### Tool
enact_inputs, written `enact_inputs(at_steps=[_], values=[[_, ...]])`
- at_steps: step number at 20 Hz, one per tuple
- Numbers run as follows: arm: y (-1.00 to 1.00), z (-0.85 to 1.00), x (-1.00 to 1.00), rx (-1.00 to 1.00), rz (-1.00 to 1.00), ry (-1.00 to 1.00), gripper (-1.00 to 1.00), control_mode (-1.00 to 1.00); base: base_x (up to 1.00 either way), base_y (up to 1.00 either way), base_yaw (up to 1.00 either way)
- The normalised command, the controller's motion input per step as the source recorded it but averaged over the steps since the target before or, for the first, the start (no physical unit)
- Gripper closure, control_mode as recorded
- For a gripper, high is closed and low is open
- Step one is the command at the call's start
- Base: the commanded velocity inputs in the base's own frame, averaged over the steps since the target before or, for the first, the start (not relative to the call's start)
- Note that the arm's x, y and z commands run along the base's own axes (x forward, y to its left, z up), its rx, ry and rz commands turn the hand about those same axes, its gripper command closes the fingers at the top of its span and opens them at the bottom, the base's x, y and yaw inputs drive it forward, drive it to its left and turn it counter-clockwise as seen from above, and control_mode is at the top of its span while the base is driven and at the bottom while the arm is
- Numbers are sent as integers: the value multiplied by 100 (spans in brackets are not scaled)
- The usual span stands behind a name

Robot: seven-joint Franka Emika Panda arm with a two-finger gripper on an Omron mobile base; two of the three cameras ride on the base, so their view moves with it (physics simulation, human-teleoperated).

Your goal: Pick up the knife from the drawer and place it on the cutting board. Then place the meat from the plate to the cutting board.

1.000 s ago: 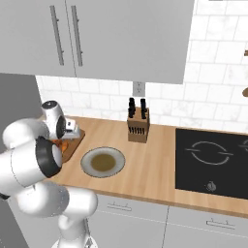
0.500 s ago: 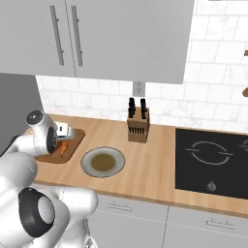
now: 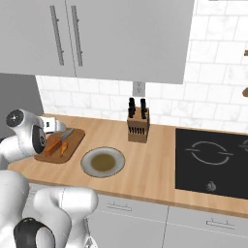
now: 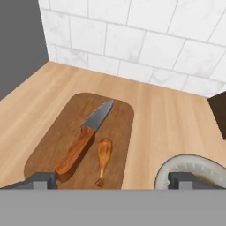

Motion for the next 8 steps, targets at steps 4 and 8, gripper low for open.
enact_inputs(at_steps=[4, 8], values=[[0, 0, -46, -1, 0, 0, -100, -100, 0, 0, 0], [0, 1, -66, 0, 0, 0, -100, -100, 0, 0, 0]])
